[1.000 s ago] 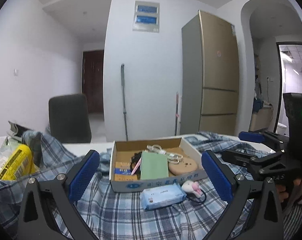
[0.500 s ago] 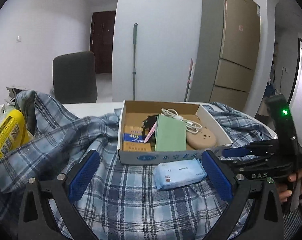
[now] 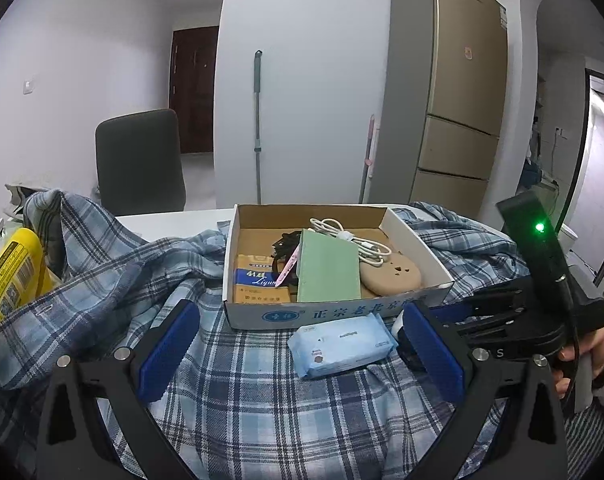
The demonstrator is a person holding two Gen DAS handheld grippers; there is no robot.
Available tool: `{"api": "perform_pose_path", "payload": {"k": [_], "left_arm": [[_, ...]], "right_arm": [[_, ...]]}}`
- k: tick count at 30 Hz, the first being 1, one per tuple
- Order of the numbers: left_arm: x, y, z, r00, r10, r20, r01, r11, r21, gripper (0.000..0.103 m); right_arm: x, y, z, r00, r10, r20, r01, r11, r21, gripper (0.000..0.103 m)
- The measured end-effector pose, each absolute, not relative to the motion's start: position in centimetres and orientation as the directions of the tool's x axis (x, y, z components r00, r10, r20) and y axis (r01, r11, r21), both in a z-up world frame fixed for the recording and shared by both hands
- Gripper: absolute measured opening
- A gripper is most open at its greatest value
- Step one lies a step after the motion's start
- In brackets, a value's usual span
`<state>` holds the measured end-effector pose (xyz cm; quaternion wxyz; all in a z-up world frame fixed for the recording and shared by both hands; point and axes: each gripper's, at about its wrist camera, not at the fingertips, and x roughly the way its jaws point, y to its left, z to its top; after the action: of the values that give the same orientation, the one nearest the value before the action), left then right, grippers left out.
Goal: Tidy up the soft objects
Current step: 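Close the right tool on the pink-white plush charm, then close the left tool on the blue baby-wipes pack while right holds the charm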
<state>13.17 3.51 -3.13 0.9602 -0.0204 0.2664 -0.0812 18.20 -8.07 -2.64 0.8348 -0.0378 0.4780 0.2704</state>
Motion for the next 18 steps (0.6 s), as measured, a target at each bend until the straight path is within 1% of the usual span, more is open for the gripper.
{"api": "perform_pose_path", "payload": {"k": [3, 5, 9, 13, 16, 18], "left_arm": [[13.2, 3.1, -3.1, 0.832, -0.176, -0.526, 0.163, 0.984, -0.071, 0.103], [13.5, 2.6, -3.2, 0.81, -0.194, -0.553, 0.192, 0.979, -0.062, 0.103], [14.8, 1.3, -4.1, 0.755, -0.184, -0.629, 0.194, 0.98, -0.053, 0.103], [16.7, 0.4, -5.6, 0.671, -0.188, -0.717, 0.161, 0.981, -0.106, 0.103], [17.7, -0.5, -6.0, 0.655, -0.138, -0.743, 0.108, 0.99, -0.089, 0.103], [18.1, -0.9, -6.1, 0.644, -0.142, -0.752, 0.092, 0.99, -0.109, 0.103]], "right_arm": [[16.8, -9.2, -1.0, 0.434, 0.434, -0.789, -0.474, 0.855, 0.21, 0.03], [15.6, -10.1, 0.4, 0.5, 0.417, -0.759, -0.46, 0.87, 0.175, 0.03], [14.2, -11.9, 1.8, 0.62, 0.347, -0.703, -0.366, 0.921, 0.132, 0.03], [13.5, -13.2, 2.0, 0.715, 0.276, -0.643, -0.286, 0.954, 0.092, 0.03], [13.8, -13.6, 1.5, 0.707, 0.28, -0.65, -0.28, 0.954, 0.106, 0.03], [14.1, -14.0, 1.3, 0.701, 0.279, -0.657, -0.266, 0.956, 0.122, 0.03]]}}
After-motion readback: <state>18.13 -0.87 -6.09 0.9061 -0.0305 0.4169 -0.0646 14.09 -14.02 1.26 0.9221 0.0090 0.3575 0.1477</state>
